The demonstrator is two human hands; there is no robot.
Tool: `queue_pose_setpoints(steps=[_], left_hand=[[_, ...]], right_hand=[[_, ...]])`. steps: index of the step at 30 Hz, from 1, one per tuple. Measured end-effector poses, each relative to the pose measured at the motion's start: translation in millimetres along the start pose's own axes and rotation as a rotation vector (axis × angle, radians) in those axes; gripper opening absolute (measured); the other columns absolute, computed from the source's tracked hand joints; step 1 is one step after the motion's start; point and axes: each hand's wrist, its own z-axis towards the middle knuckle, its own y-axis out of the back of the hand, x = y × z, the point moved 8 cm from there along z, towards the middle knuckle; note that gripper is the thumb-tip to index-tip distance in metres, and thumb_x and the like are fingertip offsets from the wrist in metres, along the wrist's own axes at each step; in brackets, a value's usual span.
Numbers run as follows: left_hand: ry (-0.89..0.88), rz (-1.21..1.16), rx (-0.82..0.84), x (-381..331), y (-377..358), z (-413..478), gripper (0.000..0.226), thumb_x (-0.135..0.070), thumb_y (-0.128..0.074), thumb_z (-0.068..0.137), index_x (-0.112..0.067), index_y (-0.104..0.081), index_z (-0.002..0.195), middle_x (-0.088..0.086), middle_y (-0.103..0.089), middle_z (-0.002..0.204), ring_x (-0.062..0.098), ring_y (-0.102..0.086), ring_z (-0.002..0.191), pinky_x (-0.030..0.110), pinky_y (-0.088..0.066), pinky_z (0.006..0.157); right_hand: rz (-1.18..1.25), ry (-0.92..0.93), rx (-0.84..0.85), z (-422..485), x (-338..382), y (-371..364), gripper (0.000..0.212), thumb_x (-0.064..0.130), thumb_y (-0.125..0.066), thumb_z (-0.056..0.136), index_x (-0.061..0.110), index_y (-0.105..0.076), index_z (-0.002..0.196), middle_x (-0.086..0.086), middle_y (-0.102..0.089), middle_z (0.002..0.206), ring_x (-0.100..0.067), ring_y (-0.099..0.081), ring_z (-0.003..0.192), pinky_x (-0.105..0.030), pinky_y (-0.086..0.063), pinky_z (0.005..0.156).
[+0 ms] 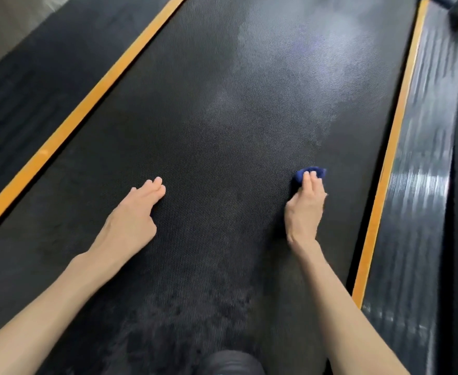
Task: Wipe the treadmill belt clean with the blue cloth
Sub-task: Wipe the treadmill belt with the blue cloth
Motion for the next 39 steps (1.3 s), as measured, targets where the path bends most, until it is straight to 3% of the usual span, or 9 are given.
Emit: queue_pose_setpoints(steps=[7, 9, 16, 18, 25, 30, 34, 36, 39], left_hand=[[-0.014, 0.080, -0.057, 1.7, 1.4, 3.1, 0.069, 0.021, -0.040, 0.069, -0.006, -0.049, 0.131, 0.002, -0.040, 0.144, 0.019, -0.032, 0.137, 0.031, -0.012, 0.116], [-0.018, 0.094, -0.056, 1.9, 3.0, 2.5, 0.068, 0.022, -0.040, 0.070, -0.005, -0.049, 0.131, 0.002, -0.041, 0.144, 0.017, -0.033, 0.136, 0.033, -0.011, 0.116], [-0.011, 0.039, -0.054, -2.0, 4.1, -0.7, 0.069, 0.023, -0.036, 0.072, -0.004, -0.043, 0.136, 0.002, -0.034, 0.148, 0.016, -0.025, 0.140, 0.032, -0.008, 0.117], [-0.003, 0.060, -0.072, -4.4, 2.5, -2.7, 0.067, 0.021, -0.039, 0.073, -0.004, -0.044, 0.135, 0.004, -0.034, 0.148, 0.018, -0.026, 0.139, 0.032, -0.010, 0.117], [-0.040, 0.208, -0.088, -11.8, 1.3, -3.1, 0.063, 0.017, -0.051, 0.068, -0.001, -0.051, 0.128, 0.010, -0.045, 0.140, 0.025, -0.040, 0.132, 0.041, -0.022, 0.113], [-0.045, 0.181, -0.087, -18.5, -0.7, -6.3, 0.062, 0.016, -0.045, 0.074, 0.002, -0.043, 0.133, 0.012, -0.037, 0.146, 0.025, -0.029, 0.138, 0.038, -0.017, 0.116], [-0.061, 0.124, -0.067, -28.4, -8.0, -9.7, 0.070, 0.016, -0.043, 0.075, 0.000, -0.030, 0.142, 0.012, -0.025, 0.151, 0.026, -0.019, 0.142, 0.036, -0.013, 0.117], [-0.134, 0.083, -0.061, -46.1, -15.8, -14.8, 0.073, 0.017, -0.042, 0.075, -0.003, -0.027, 0.143, 0.008, -0.024, 0.152, 0.023, -0.018, 0.142, 0.033, -0.012, 0.117], [-0.198, -0.002, -0.032, -65.4, -30.3, -15.6, 0.077, 0.018, -0.039, 0.074, -0.007, -0.024, 0.146, 0.002, -0.023, 0.152, 0.016, -0.017, 0.142, 0.025, -0.009, 0.115]], right_hand=[[0.055, 0.978, 0.519, -199.8, 141.2, -55.6, 0.054, 0.003, -0.051, 0.072, 0.003, -0.055, 0.126, -0.012, -0.053, 0.133, -0.030, -0.047, 0.125, -0.051, -0.029, 0.110], [0.044, 0.917, 0.430, -157.6, 111.2, -46.3, 0.051, 0.006, -0.040, 0.077, 0.005, -0.056, 0.125, -0.010, -0.053, 0.134, -0.026, -0.044, 0.127, -0.045, -0.027, 0.112], [0.016, 0.022, 0.053, -1.9, -16.3, 15.2, 0.047, -0.009, -0.042, 0.086, 0.006, -0.053, 0.130, -0.008, -0.049, 0.138, -0.026, -0.041, 0.131, -0.035, -0.029, 0.108], [0.088, 0.069, 0.064, -33.9, 16.2, -1.8, 0.042, -0.006, -0.041, 0.089, 0.004, -0.055, 0.128, -0.007, -0.051, 0.137, -0.023, -0.041, 0.132, -0.033, -0.022, 0.113], [0.110, 0.908, 0.451, -173.7, 102.9, -43.8, 0.056, 0.001, -0.039, 0.074, 0.007, -0.054, 0.128, -0.006, -0.052, 0.136, -0.021, -0.039, 0.129, -0.039, -0.016, 0.114], [0.014, 0.351, 0.181, -26.9, -7.1, 8.3, 0.053, -0.014, -0.047, 0.076, 0.005, -0.058, 0.123, -0.011, -0.055, 0.130, -0.022, -0.046, 0.123, -0.046, -0.033, 0.106], [0.027, -0.033, 0.027, 18.7, -66.5, 41.7, 0.043, -0.005, -0.041, 0.086, 0.001, -0.056, 0.126, -0.015, -0.053, 0.133, -0.031, -0.047, 0.126, -0.035, -0.029, 0.110], [0.058, 0.022, -0.053, -21.3, -47.4, 33.6, 0.041, 0.001, -0.040, 0.085, 0.001, -0.060, 0.121, -0.014, -0.058, 0.127, -0.029, -0.051, 0.122, -0.033, -0.028, 0.110], [0.092, 0.465, 0.229, -130.3, 17.4, -2.0, 0.046, 0.007, -0.040, 0.083, 0.008, -0.057, 0.126, -0.004, -0.053, 0.135, -0.016, -0.042, 0.130, -0.034, -0.019, 0.115]])
